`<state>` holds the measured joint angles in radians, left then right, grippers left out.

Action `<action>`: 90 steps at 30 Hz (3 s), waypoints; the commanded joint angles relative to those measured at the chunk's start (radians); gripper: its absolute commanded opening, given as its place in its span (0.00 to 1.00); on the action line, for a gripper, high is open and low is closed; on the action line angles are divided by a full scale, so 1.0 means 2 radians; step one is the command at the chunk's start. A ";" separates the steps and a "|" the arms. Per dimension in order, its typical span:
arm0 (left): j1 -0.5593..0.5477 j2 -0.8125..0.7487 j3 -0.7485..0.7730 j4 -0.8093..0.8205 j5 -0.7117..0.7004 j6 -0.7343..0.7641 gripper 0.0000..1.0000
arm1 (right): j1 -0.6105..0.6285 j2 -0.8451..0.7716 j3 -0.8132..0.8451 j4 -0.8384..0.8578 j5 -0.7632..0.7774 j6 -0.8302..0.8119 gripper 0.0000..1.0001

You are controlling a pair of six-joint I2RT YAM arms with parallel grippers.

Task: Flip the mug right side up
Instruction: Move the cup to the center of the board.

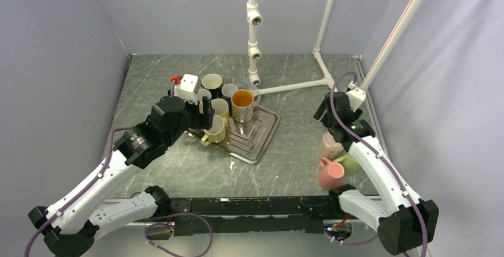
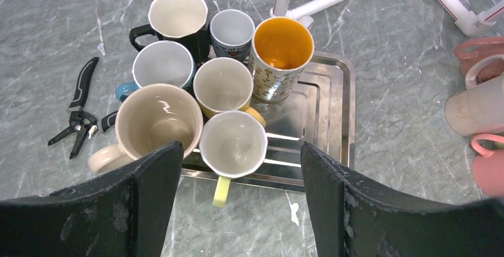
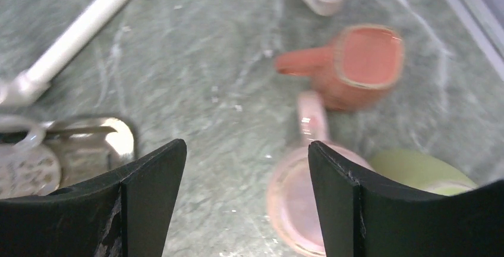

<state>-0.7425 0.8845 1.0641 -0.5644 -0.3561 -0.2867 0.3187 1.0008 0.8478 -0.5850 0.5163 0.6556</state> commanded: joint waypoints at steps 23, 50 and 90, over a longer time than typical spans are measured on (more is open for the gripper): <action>0.001 0.029 0.001 0.007 0.015 -0.010 0.77 | -0.127 -0.043 -0.060 -0.027 -0.200 0.031 0.77; 0.001 0.058 0.008 0.001 0.035 -0.012 0.77 | 0.004 0.010 -0.012 0.001 -0.145 0.059 0.73; 0.001 0.119 -0.009 0.049 0.214 -0.120 0.75 | -0.004 -0.001 -0.103 -0.019 -0.357 -0.062 0.62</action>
<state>-0.7425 1.1252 1.0599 -0.5518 -0.0795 -0.4477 0.3084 1.0351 0.6510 -0.6247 -0.0830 0.5766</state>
